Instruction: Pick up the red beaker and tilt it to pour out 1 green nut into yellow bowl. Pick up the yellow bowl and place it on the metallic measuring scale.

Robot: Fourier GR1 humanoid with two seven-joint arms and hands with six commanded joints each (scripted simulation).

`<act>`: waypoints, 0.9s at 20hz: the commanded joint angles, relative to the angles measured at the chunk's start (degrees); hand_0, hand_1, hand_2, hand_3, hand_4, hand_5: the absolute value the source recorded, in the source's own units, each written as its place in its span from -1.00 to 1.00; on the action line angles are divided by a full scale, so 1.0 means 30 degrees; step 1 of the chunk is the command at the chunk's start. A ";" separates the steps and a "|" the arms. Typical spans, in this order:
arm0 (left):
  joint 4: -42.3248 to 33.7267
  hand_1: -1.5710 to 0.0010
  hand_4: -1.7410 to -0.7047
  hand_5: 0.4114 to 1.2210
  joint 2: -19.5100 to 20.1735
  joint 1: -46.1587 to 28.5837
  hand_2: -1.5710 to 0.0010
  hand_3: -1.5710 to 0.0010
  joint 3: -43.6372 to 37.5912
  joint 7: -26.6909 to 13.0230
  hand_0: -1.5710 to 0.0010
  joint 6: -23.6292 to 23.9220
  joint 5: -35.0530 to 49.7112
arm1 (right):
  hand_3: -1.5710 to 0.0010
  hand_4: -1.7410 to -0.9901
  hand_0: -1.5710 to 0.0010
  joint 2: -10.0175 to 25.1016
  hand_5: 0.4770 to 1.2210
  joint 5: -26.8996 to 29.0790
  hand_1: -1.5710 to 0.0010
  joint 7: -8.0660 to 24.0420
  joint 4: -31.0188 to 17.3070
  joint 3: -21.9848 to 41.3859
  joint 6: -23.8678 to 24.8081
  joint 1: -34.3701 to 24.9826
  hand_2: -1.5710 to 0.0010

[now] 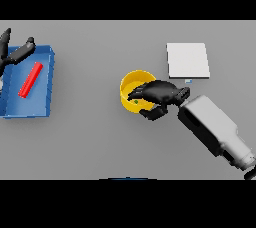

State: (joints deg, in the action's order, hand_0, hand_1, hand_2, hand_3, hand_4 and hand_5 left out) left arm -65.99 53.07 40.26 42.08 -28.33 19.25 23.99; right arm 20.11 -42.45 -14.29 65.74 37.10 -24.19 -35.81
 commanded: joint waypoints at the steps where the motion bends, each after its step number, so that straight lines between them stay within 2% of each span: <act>1: 0.0140 1.00 0.83 -0.22 -0.0046 0.0107 1.00 1.00 0.0023 0.0023 1.00 0.0011 -0.0101 | 0.58 -0.19 0.59 0.0092 0.26 -0.0098 0.67 0.0098 0.0156 0.0066 -0.0137 -0.0121 0.63; 2: -0.0030 1.00 0.83 -0.22 0.0012 -0.0115 1.00 1.00 0.0044 0.0111 1.00 0.0145 -0.0098 | 0.47 -0.30 0.40 0.0235 0.40 -0.0250 0.52 0.0052 0.0388 0.0232 -0.0078 0.0060 0.52; 3: -0.0134 1.00 0.83 -0.21 0.0056 -0.0080 1.00 1.00 0.0079 0.0006 1.00 0.0198 -0.0152 | 0.17 -0.29 0.20 -0.0020 0.52 -0.0425 0.35 0.0243 0.0159 0.0354 0.0018 -0.0101 0.39; 4: 0.0079 1.00 0.84 -0.21 -0.0024 -0.0031 1.00 1.00 0.0134 0.0090 1.00 0.0059 -0.0208 | -0.06 -0.28 0.01 0.0137 0.62 -0.0335 0.17 -0.0212 0.0057 0.0310 -0.0066 -0.0140 0.25; 5: 0.0162 1.00 0.83 -0.21 0.0030 -0.0022 1.00 1.00 -0.0022 0.0249 1.00 0.0014 -0.0087 | -0.25 -0.41 -0.20 -0.0082 0.69 -0.0182 -0.03 0.0066 -0.0082 0.0222 -0.0388 -0.0385 0.00; 6: -0.0027 1.00 0.83 -0.20 0.0035 -0.0108 1.00 1.00 0.0001 0.0167 1.00 0.0104 -0.0051 | -0.28 -0.52 -0.36 0.0158 0.76 -0.0045 -0.22 -0.0319 0.0046 0.0216 -0.0411 -0.0311 -0.20; 7: -0.0186 1.00 0.83 -0.20 0.0129 -0.0118 1.00 1.00 0.0016 0.0142 1.00 0.0151 -0.0086 | -0.31 -0.61 -0.48 0.0109 0.80 0.0000 -0.38 0.0131 0.0302 0.0257 -0.0613 -0.0271 -0.36; 8: -0.0004 1.00 0.83 -0.20 0.0103 -0.0042 1.00 1.00 0.0007 0.0101 1.00 0.0018 -0.0067 | -0.34 -0.68 -0.59 0.0156 0.84 0.0022 -0.50 -0.0057 0.0186 0.0261 -0.0515 -0.0288 -0.49; 10: 0.0279 1.00 0.83 -0.21 -0.0073 0.0152 1.00 1.00 -0.0034 0.0102 1.00 -0.0060 -0.0060 | -0.42 -0.78 -0.74 0.0302 0.90 0.0006 -0.68 -0.0072 0.0368 0.0358 -0.0710 -0.0350 -0.67; 12: 0.0023 1.00 0.83 -0.22 -0.0017 -0.0038 1.00 1.00 0.0020 0.0301 1.00 -0.0004 -0.0070 | -0.47 -0.85 -0.83 0.0479 0.94 0.0130 -0.80 0.0670 0.0765 0.0187 -0.0991 -0.0343 -0.79; 15: -0.0430 1.00 0.85 -0.22 0.0144 -0.0159 1.00 1.00 -0.0004 0.0040 1.00 0.0278 -0.0015 | -0.66 -0.91 -0.91 0.1007 0.97 0.0490 -0.90 0.0682 0.1606 -0.0089 -0.1284 -0.0328 -0.89; 16: -0.0334 1.00 0.85 -0.22 0.0095 -0.0150 1.00 1.00 0.0090 0.0107 1.00 0.0260 -0.0138 | -0.72 -0.92 -0.93 0.1071 0.97 0.0817 -0.92 0.1001 0.1893 -0.0289 -0.1574 -0.0458 -0.91; 17: -0.0146 1.00 0.85 -0.22 0.0111 -0.0145 1.00 1.00 0.0065 0.0186 1.00 0.0173 -0.0156 | -0.73 -0.93 -0.94 0.1396 0.98 0.1210 -0.93 0.0747 0.2296 -0.0482 -0.1927 -0.0477 -0.93; 18: -0.0122 1.00 0.85 -0.22 0.0244 -0.0182 1.00 1.00 -0.0004 0.0224 1.00 0.0136 -0.0129 | -0.73 -0.94 -0.96 0.1557 0.98 0.1445 -0.95 0.1161 0.2783 -0.0632 -0.2158 -0.0447 -0.95</act>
State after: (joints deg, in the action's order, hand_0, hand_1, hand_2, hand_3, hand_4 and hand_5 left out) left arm -66.34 53.83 39.71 42.06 -27.66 19.67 23.60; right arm 24.80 -38.02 -10.97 74.10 35.21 -30.68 -37.18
